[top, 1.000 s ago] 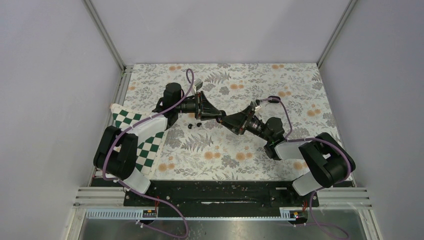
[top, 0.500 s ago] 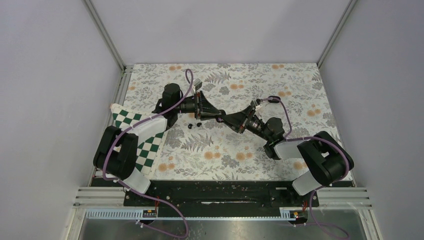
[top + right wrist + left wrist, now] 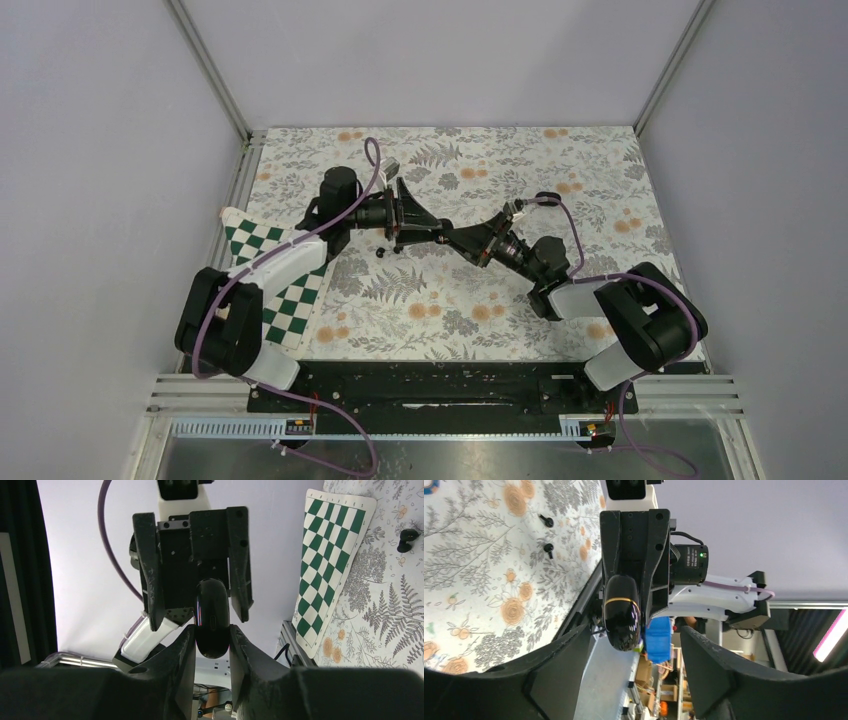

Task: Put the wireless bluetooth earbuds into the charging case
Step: Pass from the left arm to the right, then pass from the right arm to the left

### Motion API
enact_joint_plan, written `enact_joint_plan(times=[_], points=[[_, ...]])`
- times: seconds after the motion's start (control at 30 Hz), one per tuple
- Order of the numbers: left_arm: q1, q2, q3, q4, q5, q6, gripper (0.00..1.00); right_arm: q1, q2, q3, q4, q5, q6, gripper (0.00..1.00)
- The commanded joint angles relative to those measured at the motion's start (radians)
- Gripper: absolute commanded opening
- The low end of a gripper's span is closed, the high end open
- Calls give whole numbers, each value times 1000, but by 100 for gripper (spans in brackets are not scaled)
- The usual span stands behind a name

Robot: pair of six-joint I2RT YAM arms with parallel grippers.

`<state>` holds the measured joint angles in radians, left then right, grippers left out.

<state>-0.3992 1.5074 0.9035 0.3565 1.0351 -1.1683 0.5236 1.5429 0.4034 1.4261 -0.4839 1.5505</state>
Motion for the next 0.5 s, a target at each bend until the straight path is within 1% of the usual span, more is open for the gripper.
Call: enact_joint_plan(times=[0.0,0.1,0.17,0.23,0.33,0.4,0.47], points=[[-4,-96,32,-177,-141,158,61,3,5,-7,37,22,9,0],[-4,-113,-10,-128,-177,114,47,3,22,-2,42,19,13,0],[-6,-113,-22,-107,-177,99,47,3,24,0,41,17,12,0],[-11,-102,-19,-106,-171,96,56,3,21,7,37,9,11,0],[-20,-86,-9,-109,-175,96,58,3,18,13,38,4,10,0],[-27,-72,3,-111,-177,97,56,3,17,14,39,4,11,0],[-33,-63,19,-135,-186,110,48,3,12,14,38,5,11,0]])
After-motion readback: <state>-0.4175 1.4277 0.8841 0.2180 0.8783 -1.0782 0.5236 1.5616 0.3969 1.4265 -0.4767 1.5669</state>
